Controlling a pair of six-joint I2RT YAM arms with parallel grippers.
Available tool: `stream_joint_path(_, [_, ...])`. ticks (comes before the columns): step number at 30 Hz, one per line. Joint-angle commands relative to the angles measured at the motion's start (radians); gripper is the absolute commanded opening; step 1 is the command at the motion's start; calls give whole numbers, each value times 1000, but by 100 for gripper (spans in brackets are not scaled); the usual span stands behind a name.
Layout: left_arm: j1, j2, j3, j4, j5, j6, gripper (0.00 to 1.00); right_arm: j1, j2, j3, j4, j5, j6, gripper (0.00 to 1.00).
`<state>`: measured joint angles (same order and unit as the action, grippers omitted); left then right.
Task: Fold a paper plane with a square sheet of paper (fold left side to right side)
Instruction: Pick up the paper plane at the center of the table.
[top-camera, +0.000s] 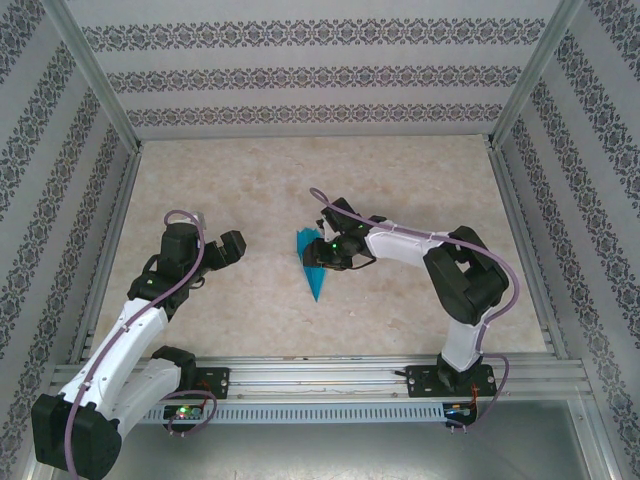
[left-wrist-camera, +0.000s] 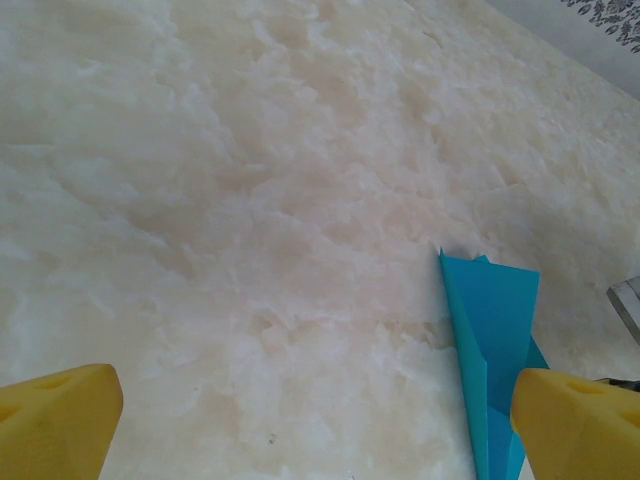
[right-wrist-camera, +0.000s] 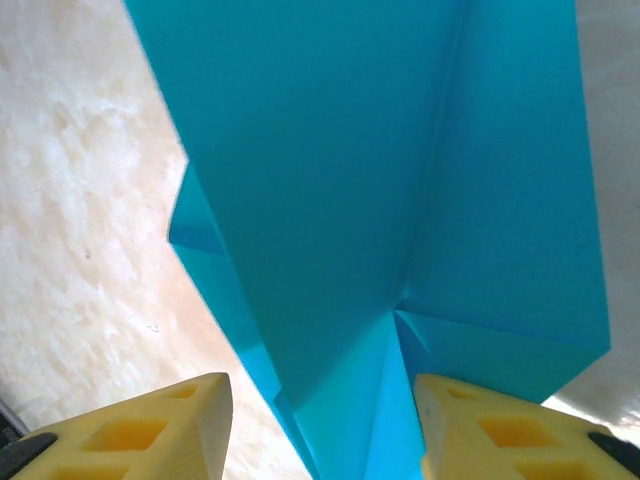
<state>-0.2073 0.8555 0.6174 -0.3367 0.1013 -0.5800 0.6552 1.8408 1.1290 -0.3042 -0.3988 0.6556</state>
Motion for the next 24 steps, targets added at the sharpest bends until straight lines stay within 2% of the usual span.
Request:
stream_joint_path(1, [17, -11, -10, 16, -1, 20, 100, 17, 23, 37, -54, 42, -23, 50])
stream_joint_path(8, [17, -10, -13, 15, -1, 22, 100, 35, 46, 75, -114, 86, -43, 46])
stream_joint_path(17, [18, -7, -13, 16, -2, 24, 100, 54, 71, 121, -181, 132, -48, 32])
stream_joint_path(24, [20, -7, -15, 16, -2, 25, 100, 71, 92, 156, -222, 167, -28, 26])
